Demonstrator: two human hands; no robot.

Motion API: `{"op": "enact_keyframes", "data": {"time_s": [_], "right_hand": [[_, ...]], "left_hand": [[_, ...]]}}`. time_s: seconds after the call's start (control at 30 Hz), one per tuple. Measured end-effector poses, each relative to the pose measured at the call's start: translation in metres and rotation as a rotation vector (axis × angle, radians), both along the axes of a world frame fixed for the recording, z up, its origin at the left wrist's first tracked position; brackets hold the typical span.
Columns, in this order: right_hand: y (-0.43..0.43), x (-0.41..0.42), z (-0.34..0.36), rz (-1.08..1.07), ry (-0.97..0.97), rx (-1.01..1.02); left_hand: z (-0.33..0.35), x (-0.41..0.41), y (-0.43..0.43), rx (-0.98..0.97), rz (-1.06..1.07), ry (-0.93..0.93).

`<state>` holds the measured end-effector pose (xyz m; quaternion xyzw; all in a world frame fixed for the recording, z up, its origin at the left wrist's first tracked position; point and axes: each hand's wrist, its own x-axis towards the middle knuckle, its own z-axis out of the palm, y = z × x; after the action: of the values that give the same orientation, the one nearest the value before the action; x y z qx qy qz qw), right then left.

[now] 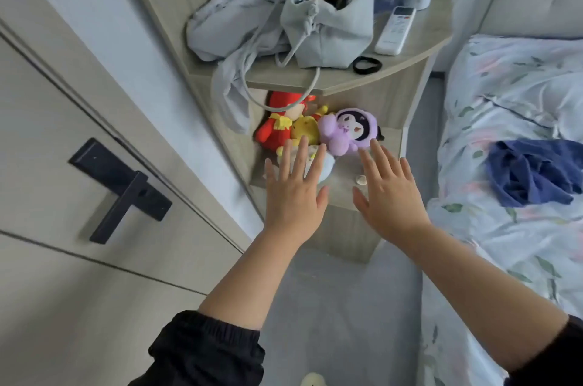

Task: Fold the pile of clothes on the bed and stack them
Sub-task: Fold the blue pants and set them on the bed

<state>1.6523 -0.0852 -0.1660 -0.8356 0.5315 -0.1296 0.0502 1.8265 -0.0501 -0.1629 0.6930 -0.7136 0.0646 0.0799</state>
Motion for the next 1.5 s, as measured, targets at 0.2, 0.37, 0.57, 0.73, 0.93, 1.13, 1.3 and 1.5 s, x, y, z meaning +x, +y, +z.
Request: {"op": "enact_keyframes", "data": {"time_s": [0.2,0.37,0.57,0.73,0.93,1.13,1.3,1.5], "right_hand": [[-0.019,-0.109,-0.01,-0.331,0.008,0.048],[-0.041,-0.207,-0.02,-0.527,0.013,0.049],[-0.086,-0.302,-0.032,-0.687,0.007,0.095],[-0.116,-0.353,-0.048,-0.786,-0.044,0.15],[-0.167,-0.409,-0.081,-0.93,-0.161,0.218],[-0.264,-0.478,-0.132,-1.018,-0.144,0.317],[-0.36,-0.522,-0.183,-1.022,-0.139,0.463],[-0.411,-0.566,-0.252,-1.109,-0.204,0.621]], "left_hand": [[-0.018,-0.101,-0.08,0.081,-0.317,0.048],[-0.026,-0.202,-0.143,0.108,-0.524,0.003],[-0.033,-0.307,-0.21,0.184,-0.7,-0.083],[-0.047,-0.369,-0.253,0.267,-0.741,-0.062],[-0.083,-0.438,-0.331,0.337,-0.787,0.028],[-0.157,-0.523,-0.442,0.445,-0.775,0.076],[-0.228,-0.593,-0.528,0.61,-0.741,0.027],[-0.322,-0.653,-0.581,0.818,-0.756,-0.09]]}}
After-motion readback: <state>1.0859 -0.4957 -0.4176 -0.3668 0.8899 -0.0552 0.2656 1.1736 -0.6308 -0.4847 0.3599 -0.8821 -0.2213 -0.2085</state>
